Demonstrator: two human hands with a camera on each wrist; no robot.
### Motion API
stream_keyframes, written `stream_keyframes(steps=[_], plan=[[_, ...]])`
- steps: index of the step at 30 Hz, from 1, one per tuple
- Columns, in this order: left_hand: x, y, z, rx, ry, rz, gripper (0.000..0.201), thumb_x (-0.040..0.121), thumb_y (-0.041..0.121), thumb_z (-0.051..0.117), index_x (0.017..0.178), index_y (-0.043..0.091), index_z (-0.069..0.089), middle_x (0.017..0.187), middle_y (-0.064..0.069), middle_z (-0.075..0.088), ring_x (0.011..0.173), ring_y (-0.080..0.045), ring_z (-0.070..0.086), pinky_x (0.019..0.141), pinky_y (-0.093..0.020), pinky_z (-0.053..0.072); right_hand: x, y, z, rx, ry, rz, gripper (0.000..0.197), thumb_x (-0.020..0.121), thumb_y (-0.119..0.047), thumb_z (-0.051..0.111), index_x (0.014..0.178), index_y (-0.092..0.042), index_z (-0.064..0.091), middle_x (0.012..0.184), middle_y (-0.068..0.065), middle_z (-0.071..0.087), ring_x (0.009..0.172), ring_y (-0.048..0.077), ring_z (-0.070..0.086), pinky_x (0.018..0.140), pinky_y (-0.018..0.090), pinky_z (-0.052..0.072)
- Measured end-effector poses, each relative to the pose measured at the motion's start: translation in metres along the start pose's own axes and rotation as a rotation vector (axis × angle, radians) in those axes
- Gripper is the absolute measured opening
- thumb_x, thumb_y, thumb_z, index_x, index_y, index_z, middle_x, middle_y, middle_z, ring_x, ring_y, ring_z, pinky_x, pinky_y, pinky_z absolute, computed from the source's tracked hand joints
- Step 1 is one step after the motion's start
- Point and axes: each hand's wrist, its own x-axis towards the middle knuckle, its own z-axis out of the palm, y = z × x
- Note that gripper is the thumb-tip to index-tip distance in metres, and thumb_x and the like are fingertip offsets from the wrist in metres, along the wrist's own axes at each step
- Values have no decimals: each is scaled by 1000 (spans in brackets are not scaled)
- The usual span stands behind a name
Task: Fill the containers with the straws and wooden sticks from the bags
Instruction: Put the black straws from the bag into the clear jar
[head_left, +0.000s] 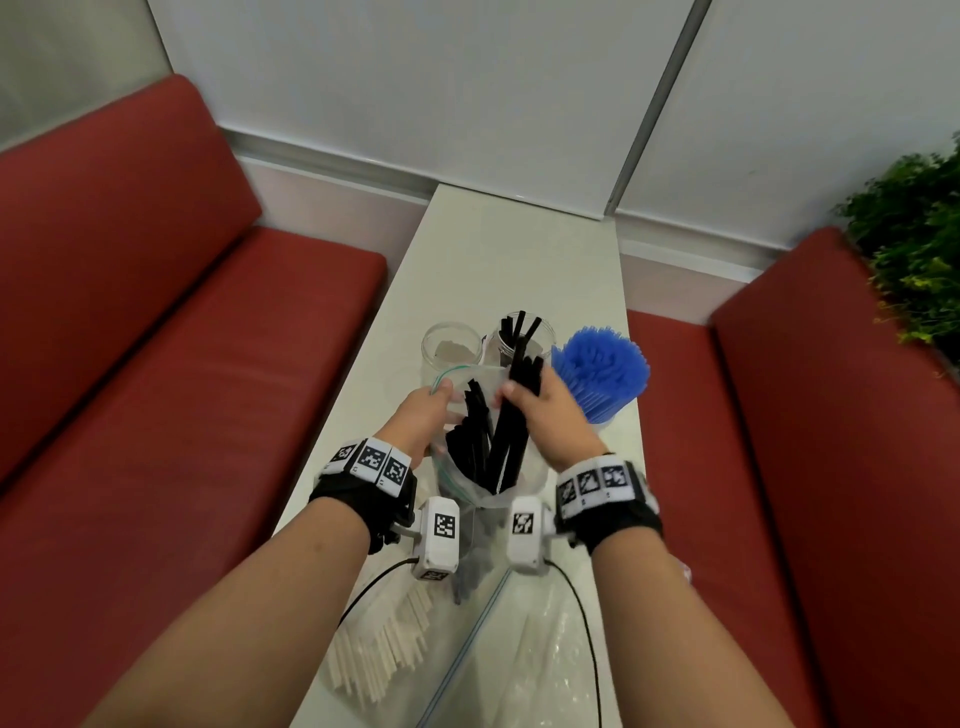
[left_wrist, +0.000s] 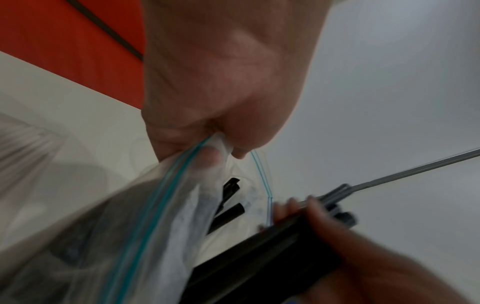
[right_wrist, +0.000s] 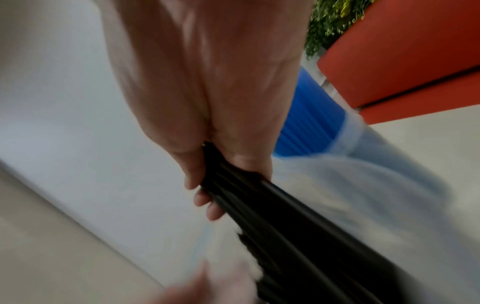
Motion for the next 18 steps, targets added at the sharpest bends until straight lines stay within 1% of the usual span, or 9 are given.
stream_keyframes(steps=[3,5,8,11,12,13,15,17,18], plan=[[7,0,-2,-4,-22,-29,47,104,46,32,122,12,58,114,-14,67,84,-30,59,80,-39,50,29,-52,-27,165,-7,-118,13,101,-6,55,111,-14,55,88,7,68,88,20,67,89,38,57],[9,1,-4,21,-30,-39,48,104,47,31,123,13,59,114,-12,67,88,-30,56,73,-35,49,56,-85,-43,229,101,-245,18,99,-2,54,109,-17,55,84,4,67,84,19,67,82,30,56],[15,1,-5,52,-28,-47,49,104,48,30,123,14,59,115,-12,66,88,-30,54,68,-32,47,94,-109,-57,179,308,-395,18,95,-7,53,106,-22,53,84,-4,64,86,17,65,83,30,53],[20,2,-7,52,-32,-68,49,104,48,31,122,13,60,112,-11,66,85,-30,51,55,-27,41,124,-98,-55,56,405,-392,17,96,-8,52,110,-17,49,92,-4,60,92,18,63,81,28,51],[23,2,-8,49,-35,-75,49,104,48,31,121,13,60,110,-11,67,85,-29,50,54,-27,38,131,-90,-52,11,418,-377,18,95,-7,52,111,-15,47,94,-4,59,93,18,61,83,29,50],[25,2,-9,48,-40,-79,49,103,48,31,121,14,61,109,-11,67,85,-29,48,55,-28,37,138,-80,-49,-24,427,-357,19,95,-6,53,111,-13,47,96,-5,58,91,16,60,83,27,49],[30,0,-10,45,-48,-85,48,103,49,32,120,14,61,111,-12,67,85,-29,45,57,-29,37,148,-60,-43,-65,433,-315,19,96,-8,55,114,-10,48,96,-8,56,86,8,56,77,17,47],[33,-1,-12,37,-43,-98,48,103,49,33,119,14,61,113,-13,67,86,-29,46,60,-31,39,155,-40,-37,-90,426,-269,23,98,-10,56,119,-6,49,97,-6,56,85,8,55,71,12,44],[35,-1,-12,38,-38,-103,48,103,49,34,118,14,62,113,-13,67,86,-29,46,59,-30,39,157,-32,-33,-103,419,-245,23,98,-11,57,119,-5,49,98,-5,57,85,8,55,69,10,43]])
